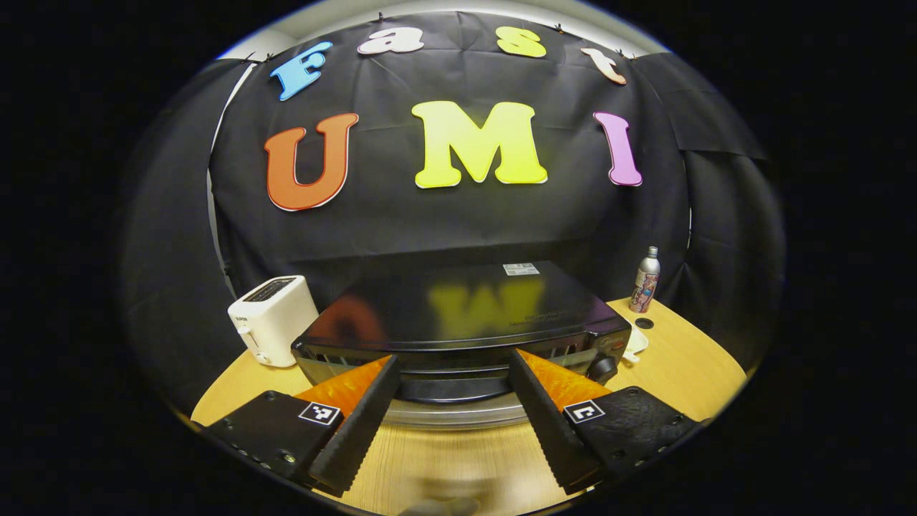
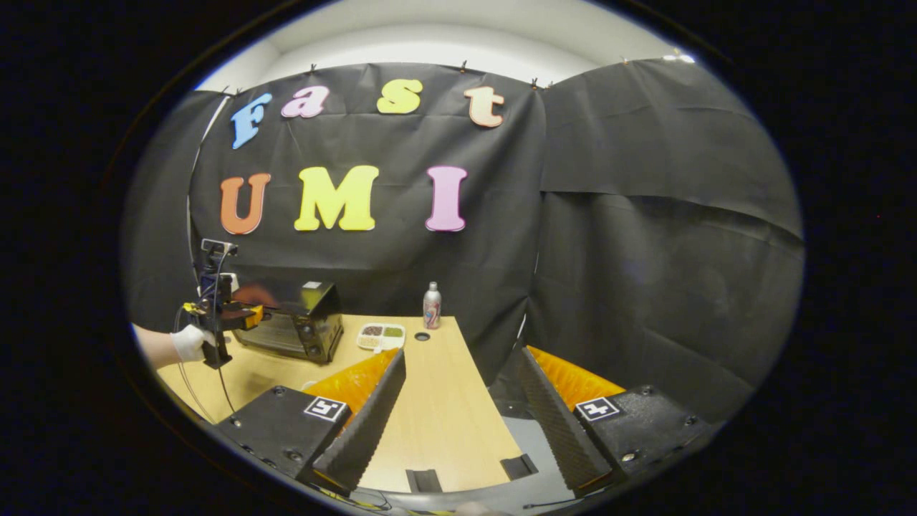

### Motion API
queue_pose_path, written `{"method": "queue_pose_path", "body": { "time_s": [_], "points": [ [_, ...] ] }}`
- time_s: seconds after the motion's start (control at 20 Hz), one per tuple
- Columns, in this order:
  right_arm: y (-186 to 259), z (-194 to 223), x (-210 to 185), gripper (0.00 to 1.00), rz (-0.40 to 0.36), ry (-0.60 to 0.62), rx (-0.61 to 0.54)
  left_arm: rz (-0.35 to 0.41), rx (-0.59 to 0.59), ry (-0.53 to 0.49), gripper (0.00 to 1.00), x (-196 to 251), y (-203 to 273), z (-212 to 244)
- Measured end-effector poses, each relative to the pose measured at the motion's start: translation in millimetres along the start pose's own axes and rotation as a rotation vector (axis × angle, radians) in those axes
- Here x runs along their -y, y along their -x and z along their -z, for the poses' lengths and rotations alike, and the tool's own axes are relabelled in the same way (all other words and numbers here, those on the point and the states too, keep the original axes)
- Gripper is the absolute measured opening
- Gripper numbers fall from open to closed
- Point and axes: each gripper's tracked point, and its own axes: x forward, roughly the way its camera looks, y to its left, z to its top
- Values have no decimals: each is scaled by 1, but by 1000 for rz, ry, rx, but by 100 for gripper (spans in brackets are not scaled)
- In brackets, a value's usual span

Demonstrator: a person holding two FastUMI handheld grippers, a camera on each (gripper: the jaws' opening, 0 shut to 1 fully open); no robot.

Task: Open the electric oven with the left hand, put the food in, and close the electric oven.

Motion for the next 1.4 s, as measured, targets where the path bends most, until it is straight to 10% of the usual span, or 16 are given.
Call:
{"method": "queue_pose_path", "body": {
  "time_s": [1.4],
  "points": [
    [3,40,-12,99,-68,-14,-92,29,-141,21,96,20,78,114]
  ]
}}
